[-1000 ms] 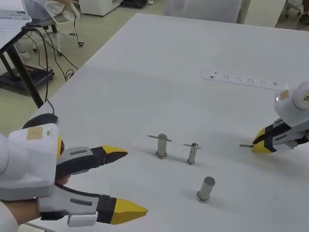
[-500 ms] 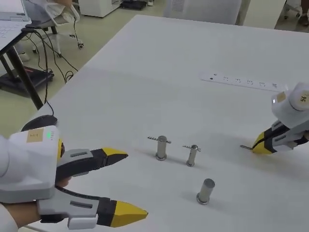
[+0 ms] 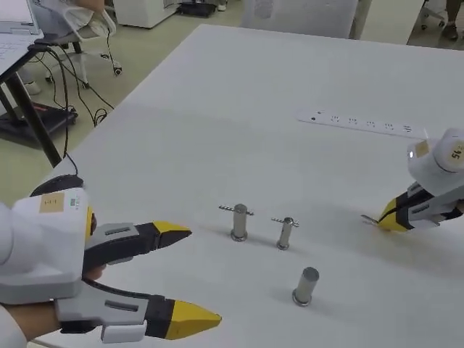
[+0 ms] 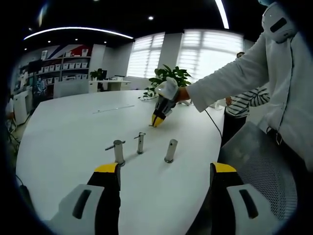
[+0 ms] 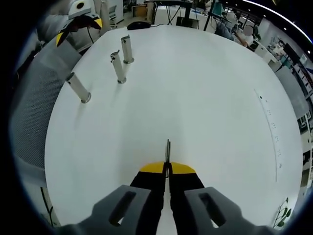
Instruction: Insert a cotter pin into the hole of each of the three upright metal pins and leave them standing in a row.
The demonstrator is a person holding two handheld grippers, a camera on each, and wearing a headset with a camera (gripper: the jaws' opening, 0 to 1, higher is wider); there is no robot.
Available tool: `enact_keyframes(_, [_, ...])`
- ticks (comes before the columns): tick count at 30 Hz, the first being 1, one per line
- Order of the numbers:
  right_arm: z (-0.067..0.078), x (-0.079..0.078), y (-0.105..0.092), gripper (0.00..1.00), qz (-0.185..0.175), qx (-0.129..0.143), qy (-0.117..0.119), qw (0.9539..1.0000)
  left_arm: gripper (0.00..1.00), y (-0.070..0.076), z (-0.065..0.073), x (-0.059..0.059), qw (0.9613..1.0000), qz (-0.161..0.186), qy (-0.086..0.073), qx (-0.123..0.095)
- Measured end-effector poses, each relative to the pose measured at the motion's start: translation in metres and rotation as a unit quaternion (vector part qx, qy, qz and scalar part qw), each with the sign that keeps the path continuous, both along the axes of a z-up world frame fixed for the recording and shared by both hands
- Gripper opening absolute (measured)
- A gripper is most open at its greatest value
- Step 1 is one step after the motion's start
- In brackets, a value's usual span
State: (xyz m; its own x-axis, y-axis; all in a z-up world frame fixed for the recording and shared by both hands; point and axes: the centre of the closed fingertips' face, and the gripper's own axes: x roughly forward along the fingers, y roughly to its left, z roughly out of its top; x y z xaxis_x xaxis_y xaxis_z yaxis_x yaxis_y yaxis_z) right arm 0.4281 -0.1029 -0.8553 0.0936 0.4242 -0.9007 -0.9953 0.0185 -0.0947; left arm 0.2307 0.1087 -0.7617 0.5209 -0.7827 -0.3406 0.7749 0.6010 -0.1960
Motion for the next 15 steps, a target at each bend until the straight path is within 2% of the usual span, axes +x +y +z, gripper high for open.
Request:
enact_keyframes(5, [0.004,-0.005,-0.001,0.03,0.007,-0.001,-0.008,0.9999,0.74,-0.003,0.002,0.000,1.0000,-0.003,-0.003,-0.001])
enact_keyframes(15, [0.023,-0.020,0.003,0.03,0.017,0.007,-0.025,0.9995,0.74,-0.012,0.008,0.001,0.9999,-0.013,-0.010,-0.001])
